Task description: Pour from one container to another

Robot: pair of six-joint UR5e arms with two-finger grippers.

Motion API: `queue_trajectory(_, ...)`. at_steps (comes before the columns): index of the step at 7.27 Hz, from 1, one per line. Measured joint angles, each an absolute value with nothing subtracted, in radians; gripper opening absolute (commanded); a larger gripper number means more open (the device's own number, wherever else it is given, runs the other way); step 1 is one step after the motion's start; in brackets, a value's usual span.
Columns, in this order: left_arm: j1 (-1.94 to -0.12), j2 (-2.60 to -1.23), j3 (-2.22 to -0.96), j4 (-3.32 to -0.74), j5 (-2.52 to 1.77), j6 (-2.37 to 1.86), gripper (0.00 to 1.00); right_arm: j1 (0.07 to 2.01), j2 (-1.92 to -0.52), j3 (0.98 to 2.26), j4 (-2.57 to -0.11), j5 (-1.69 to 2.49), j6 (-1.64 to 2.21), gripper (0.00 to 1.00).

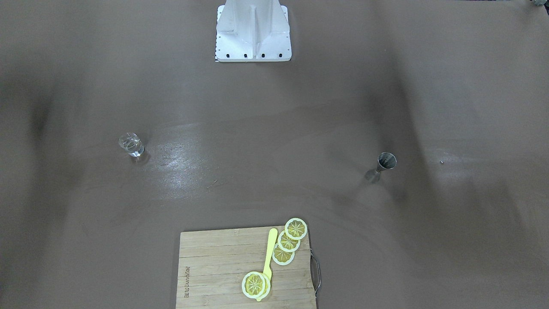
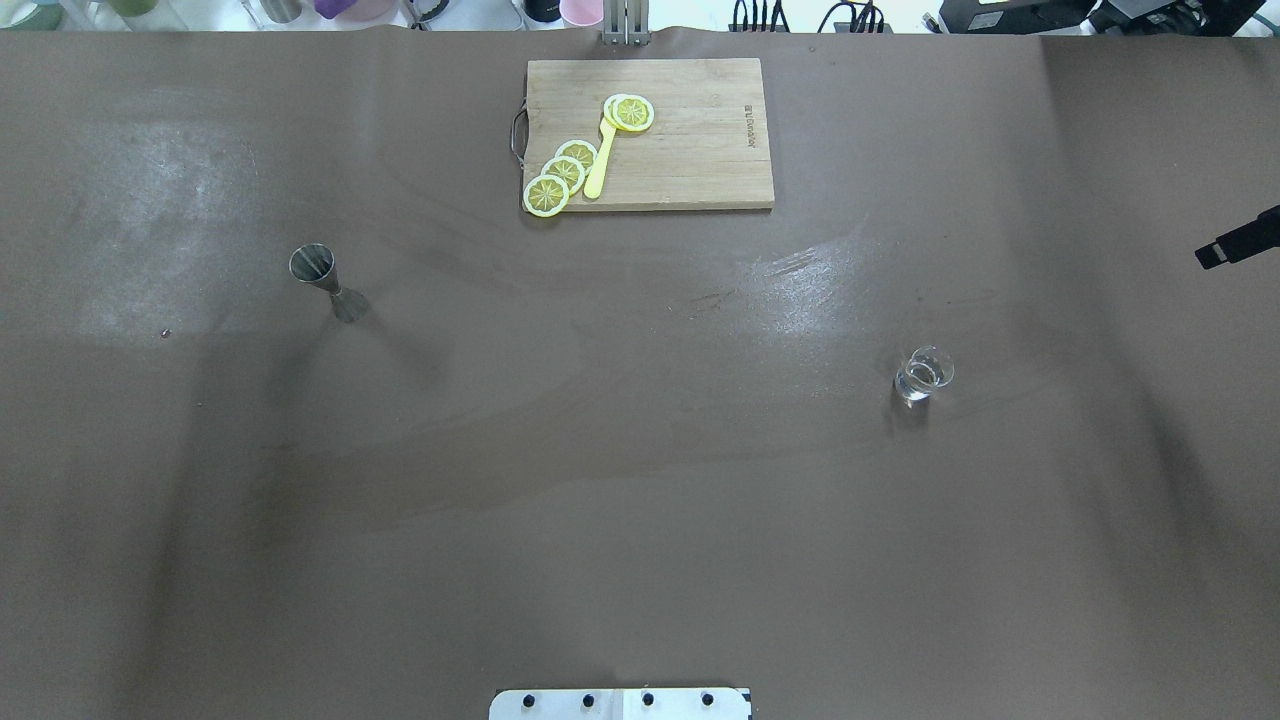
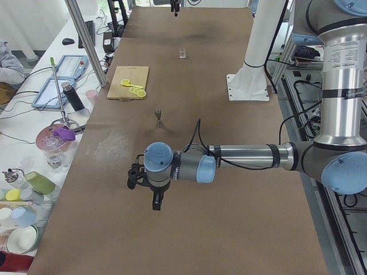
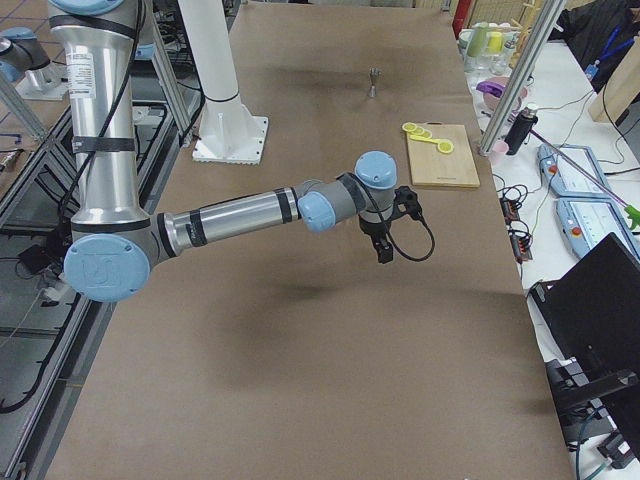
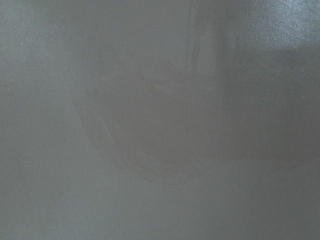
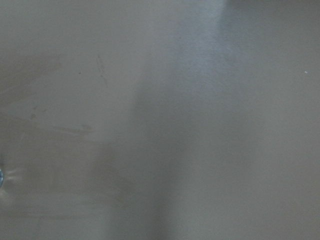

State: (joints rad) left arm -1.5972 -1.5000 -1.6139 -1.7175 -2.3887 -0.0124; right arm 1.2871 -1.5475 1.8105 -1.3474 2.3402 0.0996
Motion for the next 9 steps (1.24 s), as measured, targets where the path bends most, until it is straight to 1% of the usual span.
queue_trajectory(4,-1.605,-1.487,-1.632,-1.710,-2.390,-0.012,0.99,1.223,-1.495,1.766,-1.264,2.346,0.035,1.00)
queue_trajectory(7,-1.605,-1.442,-1.665,-1.712,-2.389,-0.012,0.99,1.213,-1.484,1.747,-1.164,2.398,0.002,1.00)
queue_trajectory(9,-1.605,-1.434,-1.671,-1.715,-2.389,-0.012,0.99,1.184,-1.478,1.745,-1.073,2.420,-0.003,1.00)
